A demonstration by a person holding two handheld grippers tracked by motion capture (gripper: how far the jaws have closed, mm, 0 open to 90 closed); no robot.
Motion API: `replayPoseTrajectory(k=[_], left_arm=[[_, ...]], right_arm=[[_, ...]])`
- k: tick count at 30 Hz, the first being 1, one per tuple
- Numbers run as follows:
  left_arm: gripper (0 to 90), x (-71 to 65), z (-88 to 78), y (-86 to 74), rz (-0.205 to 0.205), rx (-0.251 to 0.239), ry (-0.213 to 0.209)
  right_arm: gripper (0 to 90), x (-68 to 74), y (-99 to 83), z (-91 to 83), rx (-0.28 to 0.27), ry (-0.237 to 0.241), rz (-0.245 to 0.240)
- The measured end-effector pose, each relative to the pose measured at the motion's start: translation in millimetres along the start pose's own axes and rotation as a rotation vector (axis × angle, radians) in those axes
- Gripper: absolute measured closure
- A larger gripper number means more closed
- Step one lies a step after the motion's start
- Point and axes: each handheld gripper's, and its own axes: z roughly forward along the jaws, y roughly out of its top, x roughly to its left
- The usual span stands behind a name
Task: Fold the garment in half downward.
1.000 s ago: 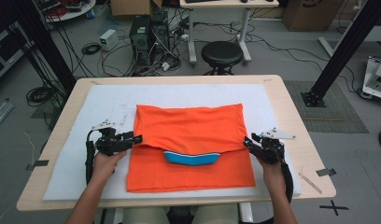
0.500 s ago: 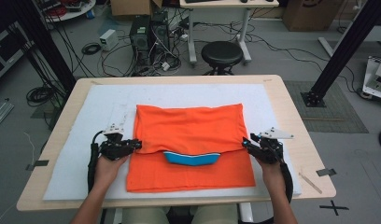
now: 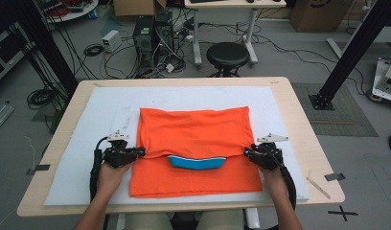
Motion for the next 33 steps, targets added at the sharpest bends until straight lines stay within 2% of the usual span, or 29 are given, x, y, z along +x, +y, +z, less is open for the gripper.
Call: replayPoseTrajectory(k=[3, 4, 5, 6, 7, 11, 19, 23, 33], left_arm=[[85.0, 2.0, -3.8, -0.2, -0.006, -0.012, -0.006], [85.1, 3.6, -7.6, -0.1, -0.014, -0.028, -0.024], [85.2, 5.1, -12.0, 0.3, -0.016, -0.039, -0.033], [85.2, 6.1, -15.4, 0.7, -0.018, -0.049, -0.042], [85.2, 7.7, -21.0, 1.1, -0.018, -0.07, -0.071], [85.4, 9.2, -31.8, -0.6, -0.012, -0.092, -0.116], [85.6, 7.0, -45.9, -8.0, -0.037, -0.11, -0.199], [85.6, 6.3, -53.5, -15.3, -0.048, -0.115, -0.228], [85.6, -3.1, -66.8, -24.2, -0.033, -0.104, -0.276]], right_arm=[[82.5, 0.6, 2.1, -0.2, 0.014, -0.01, -0.022], [87.8, 1.4, 2.9, -1.5, 0.016, -0.017, -0.037], [88.0, 2.9, 4.2, -5.4, 0.006, -0.03, -0.062], [88.1, 3.6, 5.0, -9.7, -0.005, -0.034, -0.066], [88.1, 3.5, 5.5, -13.3, -0.021, -0.033, -0.064], [88.1, -1.8, 7.1, -29.6, -0.067, 0.002, -0.041], [88.1, -5.8, 0.1, -48.5, -0.073, 0.075, -0.004], [88.1, -2.6, -5.5, -56.6, -0.063, 0.097, -0.02], [88.1, 1.5, -18.2, -84.2, -0.077, 0.138, -0.017]])
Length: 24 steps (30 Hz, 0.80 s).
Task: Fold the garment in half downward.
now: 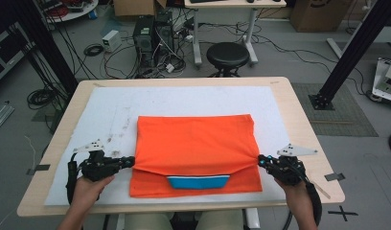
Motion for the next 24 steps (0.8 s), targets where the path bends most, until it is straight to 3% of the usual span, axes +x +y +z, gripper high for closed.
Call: replayPoseTrajectory(k=[5, 10, 13, 15, 19, 24], left_arm=[[85.7, 3.1, -0.8, -5.5, -0.015, 0.022, 0.003], [85.4, 7.8, 10.1, -12.4, -0.029, 0.083, 0.034], [82.3, 8.2, 13.3, -13.7, -0.031, 0.093, 0.04], [69.3, 9.5, 12.2, -11.1, -0.034, 0.064, 0.059], [50.5, 15.6, 9.5, -1.5, -0.014, -0.012, 0.089], [41.6, 30.3, 18.6, 16.3, 0.012, -0.086, 0.122]], right_arm=[[88.0, 3.2, -2.6, -2.5, 0.01, 0.007, -0.006], [87.9, -1.9, -11.2, 13.0, 0.067, 0.005, 0.012], [86.6, -6.4, -17.6, 22.2, 0.098, 0.013, 0.031], [80.0, -8.6, -18.6, 24.7, 0.098, 0.012, 0.038], [69.2, -12.4, -13.0, 16.4, 0.025, 0.011, 0.055], [62.4, -26.3, -0.4, 14.8, -0.041, -0.034, 0.071]])
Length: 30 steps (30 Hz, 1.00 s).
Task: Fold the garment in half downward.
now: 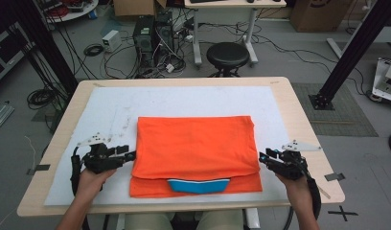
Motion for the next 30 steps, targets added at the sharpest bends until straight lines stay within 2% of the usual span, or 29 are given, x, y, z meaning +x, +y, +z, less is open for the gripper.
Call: replayPoseTrajectory(k=[2, 4, 7, 9, 12, 17, 19, 22, 24, 27, 28, 30], left_arm=[[35.8, 2.4, 7.2, 7.2, 0.003, -0.023, 0.035], [36.0, 4.0, 15.9, 13.6, 0.02, -0.048, 0.048], [36.3, 10.9, 26.3, 22.1, 0.023, -0.038, 0.063], [36.3, 17.0, 32.3, 28.7, 0.026, -0.05, 0.075], [36.3, 26.5, 40.7, 40.6, 0.028, -0.041, 0.076], [36.9, 42.9, 56.9, 61.1, 0.035, 0.001, 0.097], [37.5, 49.7, 63.0, 66.1, 0.033, -0.008, 0.112], [37.7, 58.2, 71.7, 72.2, 0.018, 0.017, 0.105], [37.7, 61.1, 76.4, 72.6, 0.027, -0.006, 0.111], [37.1, 69.3, 83.0, 69.0, 0.033, -0.008, 0.123], [37.0, 73.4, 85.5, 67.1, 0.022, -0.002, 0.126], [37.1, 81.5, 92.1, 66.7, -0.01, 0.048, 0.136]], right_arm=[[58.4, -6.2, 6.7, 5.3, -0.015, -0.018, 0.007], [50.4, -13.6, 14.9, 14.1, -0.024, -0.037, 0.002], [43.4, -22.4, 25.0, 27.6, -0.03, -0.047, 0.034], [42.1, -27.2, 31.5, 36.9, -0.021, -0.041, 0.05], [40.3, -31.0, 39.7, 47.2, -0.016, -0.043, 0.054], [42.2, -37.2, 54.9, 63.0, 0.005, -0.014, 0.015], [42.2, -38.9, 60.6, 68.3, 0.013, -0.006, 0.008], [39.9, -43.5, 72.5, 79.7, 0.028, -0.005, 0.004], [39.8, -47.8, 78.7, 86.6, 0.031, 0.025, 0.016], [33.9, -54.0, 88.6, 98.9, 0.032, 0.026, 0.011], [32.6, -55.9, 90.4, 101.9, 0.036, 0.026, 0.01], [32.2, -60.4, 94.0, 110.4, 0.05, 0.017, 0.014]])
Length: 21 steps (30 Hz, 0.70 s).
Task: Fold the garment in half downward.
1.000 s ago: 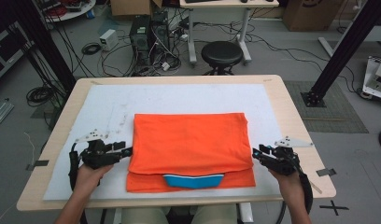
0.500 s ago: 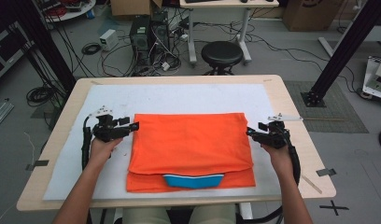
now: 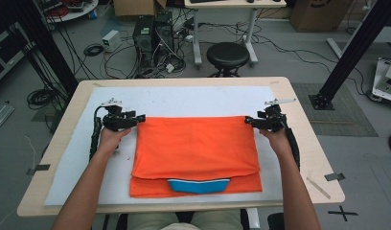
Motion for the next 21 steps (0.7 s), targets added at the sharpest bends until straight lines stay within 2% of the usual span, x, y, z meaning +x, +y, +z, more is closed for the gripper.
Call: replayPoseTrajectory(k=[2, 5, 8, 10, 13, 15, 16, 17, 18, 19, 21], left_arm=[[37.7, 0.6, 4.7, 2.9, 0.009, 0.022, 0.003], [44.6, -4.0, 9.2, 4.2, 0.046, 0.038, 0.021], [50.9, -4.2, 13.8, 0.4, 0.038, 0.09, 0.041], [56.8, -3.0, 14.7, -1.3, 0.01, 0.097, 0.038], [68.7, -3.9, 14.4, -4.0, 0.004, 0.089, 0.053], [81.9, -3.9, 13.8, -5.2, 0.001, 0.078, 0.049], [83.9, -3.7, 13.8, -5.2, -0.007, 0.073, 0.044], [84.9, -3.5, 13.8, -5.0, -0.009, 0.071, 0.044], [85.4, -3.4, 13.8, -4.7, -0.01, 0.064, 0.044], [85.7, -2.9, 13.6, -4.4, -0.013, 0.056, 0.043], [85.9, -0.1, 11.9, -2.7, -0.067, 0.008, 0.032]], right_arm=[[32.8, -2.8, 1.4, 5.5, 0.011, 0.0, 0.001], [41.1, -4.6, 1.4, 14.1, 0.045, -0.005, -0.003], [49.3, -6.9, 0.0, 20.0, 0.064, -0.015, 0.006], [54.1, -8.3, -0.9, 23.4, 0.067, -0.024, 0.015], [61.8, -8.3, -3.1, 30.1, 0.096, -0.024, 0.031], [68.7, -7.1, -5.4, 35.8, 0.129, -0.016, 0.043], [72.6, -5.7, -6.1, 37.3, 0.136, -0.021, 0.029], [81.3, -5.0, -6.0, 37.7, 0.133, -0.028, 0.018], [85.9, -4.8, -5.7, 38.2, 0.136, -0.015, 0.014], [87.4, -4.6, -5.3, 38.6, 0.138, -0.017, 0.002], [88.5, -6.6, -4.5, 38.3, 0.122, -0.019, -0.003]])
